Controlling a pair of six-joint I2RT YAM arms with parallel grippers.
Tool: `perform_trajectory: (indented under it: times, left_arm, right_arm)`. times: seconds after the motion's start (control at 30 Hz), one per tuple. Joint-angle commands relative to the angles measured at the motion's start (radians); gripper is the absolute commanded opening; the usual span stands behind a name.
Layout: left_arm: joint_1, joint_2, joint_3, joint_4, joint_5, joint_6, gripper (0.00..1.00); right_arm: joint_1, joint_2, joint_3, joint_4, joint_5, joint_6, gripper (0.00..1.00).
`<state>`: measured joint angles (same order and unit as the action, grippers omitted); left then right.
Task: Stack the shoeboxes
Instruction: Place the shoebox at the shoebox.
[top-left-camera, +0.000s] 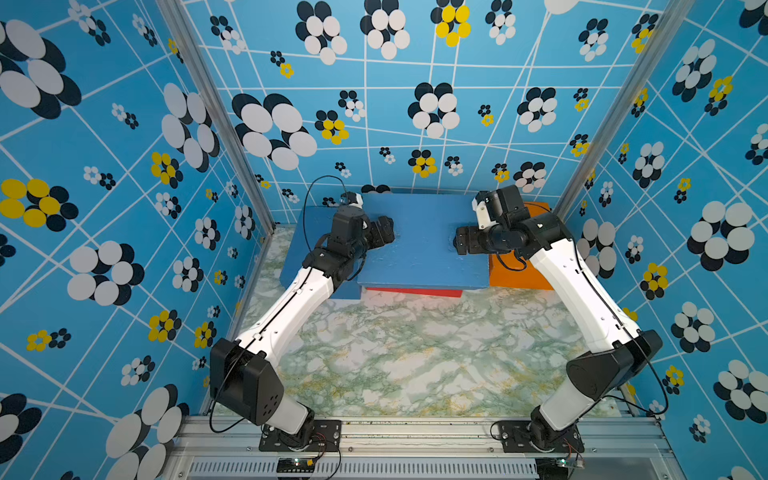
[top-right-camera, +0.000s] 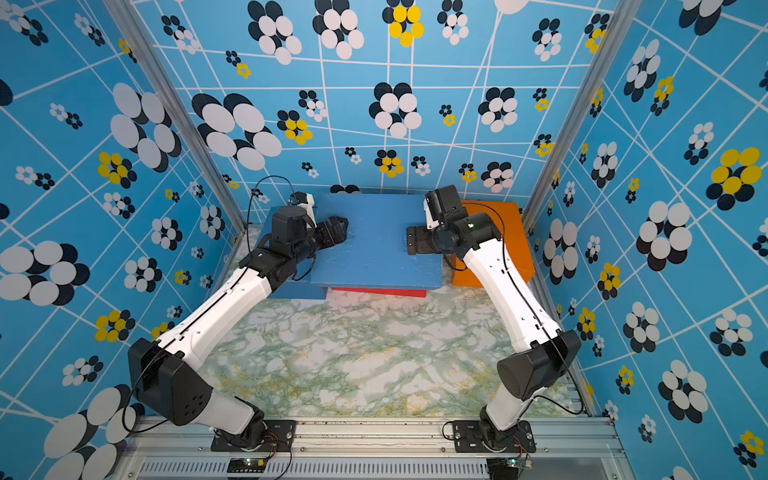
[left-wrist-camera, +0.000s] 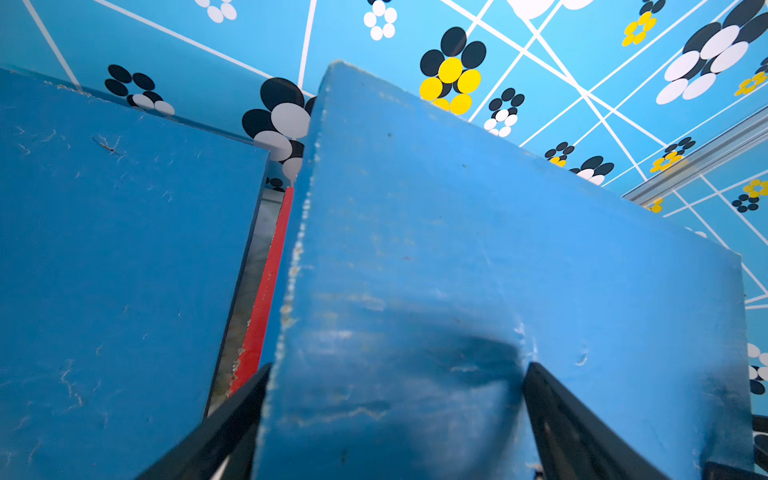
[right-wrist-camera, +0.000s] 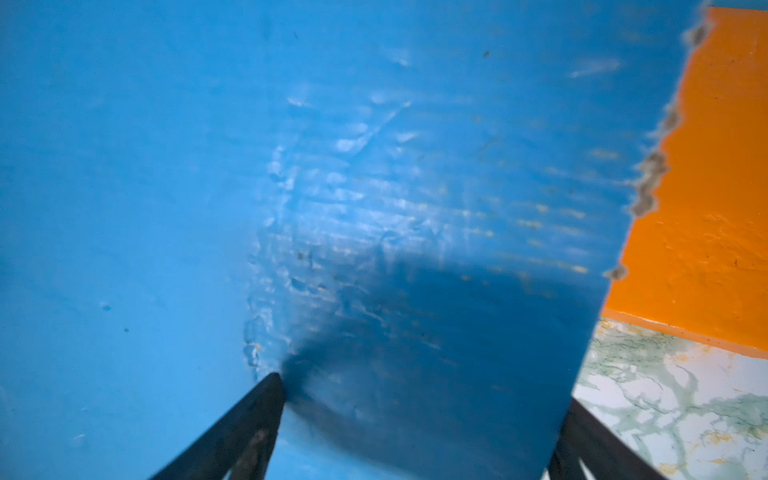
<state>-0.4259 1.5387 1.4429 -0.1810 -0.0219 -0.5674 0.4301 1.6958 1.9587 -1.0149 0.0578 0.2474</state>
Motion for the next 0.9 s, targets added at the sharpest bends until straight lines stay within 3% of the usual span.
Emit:
perform_trajectory:
  times: [0.0,0.87]
  left_arm:
    - [-0.056,0.046,0.082,0.078,0.226,0.01,0.91]
    - [0.019,0.429,0.397,0.084,0.284,0.002,0.9]
  right_arm:
    - [0.045,0.045,0.064,0.112,-0.255,-0.054,0.94]
    - [-0.084,0.328,0.281,0.179,-0.426,0.018,0.94]
